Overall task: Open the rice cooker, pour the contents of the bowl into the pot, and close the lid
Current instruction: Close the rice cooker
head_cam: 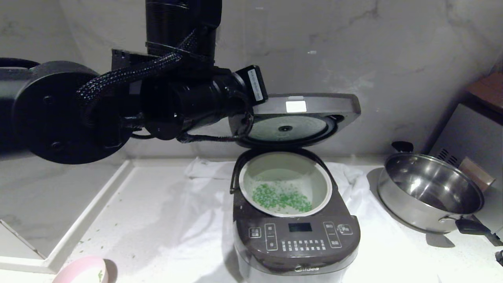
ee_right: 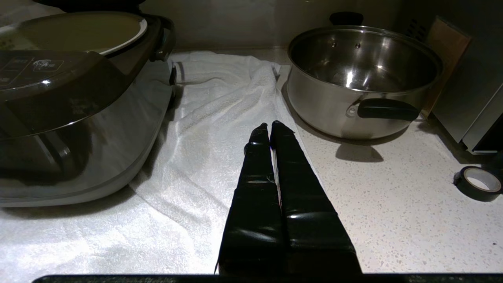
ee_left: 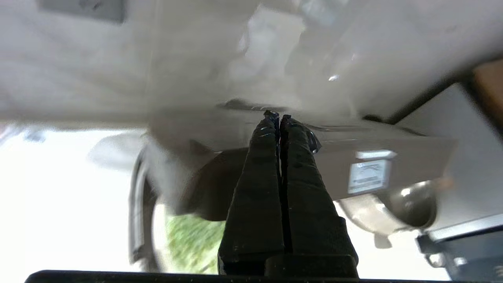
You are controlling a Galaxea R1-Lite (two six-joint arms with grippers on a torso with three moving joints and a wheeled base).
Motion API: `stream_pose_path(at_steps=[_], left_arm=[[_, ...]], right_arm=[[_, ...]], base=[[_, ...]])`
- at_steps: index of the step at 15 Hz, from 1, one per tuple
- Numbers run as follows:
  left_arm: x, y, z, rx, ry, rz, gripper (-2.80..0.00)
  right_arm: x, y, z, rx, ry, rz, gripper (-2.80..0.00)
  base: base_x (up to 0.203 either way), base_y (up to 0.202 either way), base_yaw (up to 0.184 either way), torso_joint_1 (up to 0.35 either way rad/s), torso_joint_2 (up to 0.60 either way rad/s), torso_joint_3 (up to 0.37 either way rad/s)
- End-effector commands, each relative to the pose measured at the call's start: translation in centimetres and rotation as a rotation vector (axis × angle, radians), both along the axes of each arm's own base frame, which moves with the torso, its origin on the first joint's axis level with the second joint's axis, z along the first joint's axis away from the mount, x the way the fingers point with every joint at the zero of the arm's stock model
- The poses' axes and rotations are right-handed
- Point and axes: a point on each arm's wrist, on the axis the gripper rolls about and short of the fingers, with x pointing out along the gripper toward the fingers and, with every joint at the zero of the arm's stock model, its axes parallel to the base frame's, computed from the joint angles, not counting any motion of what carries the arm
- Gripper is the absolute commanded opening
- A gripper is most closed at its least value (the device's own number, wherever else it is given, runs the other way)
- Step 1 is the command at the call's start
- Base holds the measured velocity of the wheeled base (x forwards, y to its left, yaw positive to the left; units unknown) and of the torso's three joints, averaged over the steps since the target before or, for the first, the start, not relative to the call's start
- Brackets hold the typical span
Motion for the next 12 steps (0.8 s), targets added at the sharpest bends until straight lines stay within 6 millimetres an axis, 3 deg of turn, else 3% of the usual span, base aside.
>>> stream_pose_path(at_steps=[1,6,12], left_arm=[[-0.6,0.9,-1.4,0.036,0.044,0.011,-2.8],[-1.9,2.0,-4.3,0.1,0.121,0.006,-2.8],[-3.5,3.2,-3.6,0.077,0.114,0.001,-2.8]], right_arm=[[0.0,0.0,0.0,0.0,0.002,0.0,-2.8],[0.0,0.0,0.0,0.0,0.002,0.0,-2.8],[0.0,0.0,0.0,0.0,0.002,-0.001,-2.8]], base=[[0.0,0.0,0.0,0.0,0.0,0.0],[0.0,0.0,0.0,0.005,0.0,-0.001],[0.0,0.0,0.0,0.0,0.0,0.0]])
